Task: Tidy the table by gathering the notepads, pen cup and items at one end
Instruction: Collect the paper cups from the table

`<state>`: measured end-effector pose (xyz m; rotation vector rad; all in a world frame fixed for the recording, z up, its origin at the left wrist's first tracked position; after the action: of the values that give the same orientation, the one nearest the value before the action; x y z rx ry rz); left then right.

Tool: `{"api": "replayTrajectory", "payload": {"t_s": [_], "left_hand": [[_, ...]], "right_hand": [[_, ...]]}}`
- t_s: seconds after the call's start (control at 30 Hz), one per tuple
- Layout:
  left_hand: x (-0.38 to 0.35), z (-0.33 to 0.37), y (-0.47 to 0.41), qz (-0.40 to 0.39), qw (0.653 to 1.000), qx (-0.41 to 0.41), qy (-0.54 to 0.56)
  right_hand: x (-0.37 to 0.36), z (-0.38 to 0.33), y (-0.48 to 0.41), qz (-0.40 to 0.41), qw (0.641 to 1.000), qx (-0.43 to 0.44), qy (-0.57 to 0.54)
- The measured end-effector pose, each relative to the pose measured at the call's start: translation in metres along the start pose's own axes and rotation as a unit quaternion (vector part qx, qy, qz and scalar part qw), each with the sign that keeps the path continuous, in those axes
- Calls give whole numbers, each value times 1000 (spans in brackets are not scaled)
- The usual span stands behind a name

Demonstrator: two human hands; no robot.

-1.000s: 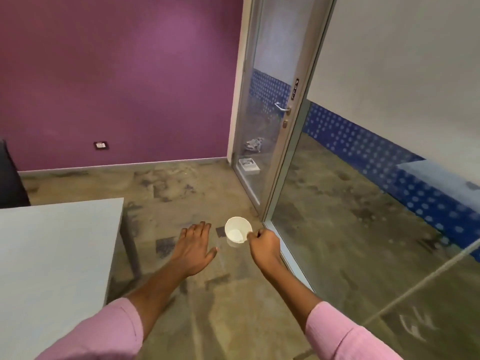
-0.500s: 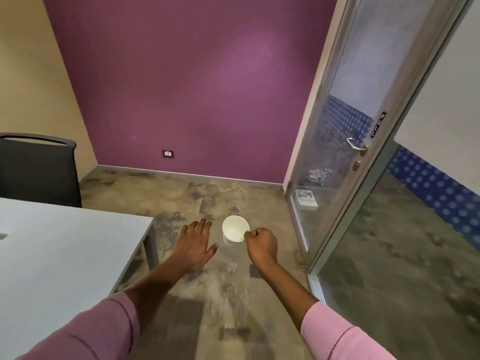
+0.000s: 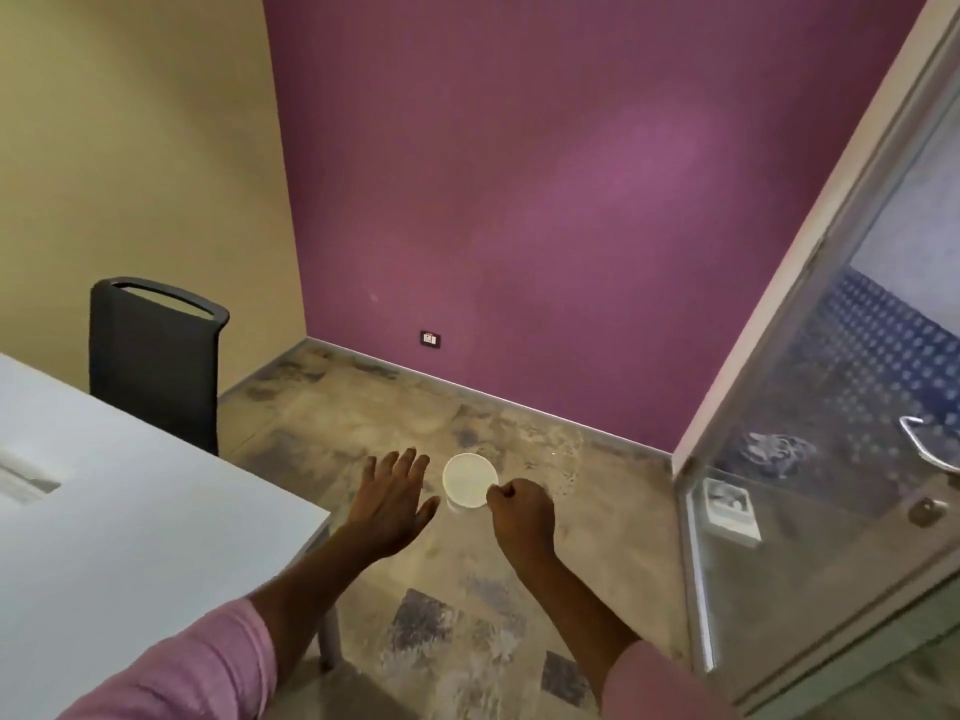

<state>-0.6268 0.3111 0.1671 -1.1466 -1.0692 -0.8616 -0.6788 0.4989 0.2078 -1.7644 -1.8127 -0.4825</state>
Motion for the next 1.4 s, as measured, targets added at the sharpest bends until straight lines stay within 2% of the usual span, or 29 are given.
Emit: {"api": "replayTrajectory", "payload": {"t_s": [0.27,0.67,0.93,1.03,1.2,1.4], "left_hand": [[-23,-69,-98,5,994,100,-37],[-45,-173,-254,58,956,280,-72],[-33,-269,-308,72,916,381,-101],[-26,-313,-326,83,907,394,-128],[-3,-416,-333,121,856,480,-150],[-5,-513,-333,78,804,562,-179]], "right_hand": [[-83,-25,-125,-87,995,-10,-41],[-211,-116,-334,-206,970,122,-48],[-315,-196,-401,-274,941,187,-65],[-364,-232,-418,-296,928,215,-70],[-453,-316,-432,-339,896,278,-74],[-544,-401,-440,-383,868,308,-76]]}}
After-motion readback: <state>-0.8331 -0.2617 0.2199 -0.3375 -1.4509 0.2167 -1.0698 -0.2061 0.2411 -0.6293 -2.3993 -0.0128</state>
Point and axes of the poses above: each hand's wrist, its own y-axis away from the middle knuckle, its own x-axis out of the back of the hand, z = x × y, the point moved 10 cm from there along -y, towards the middle knuckle, and after that the axes turned 8 degrees about z, right-handed, at the moved point
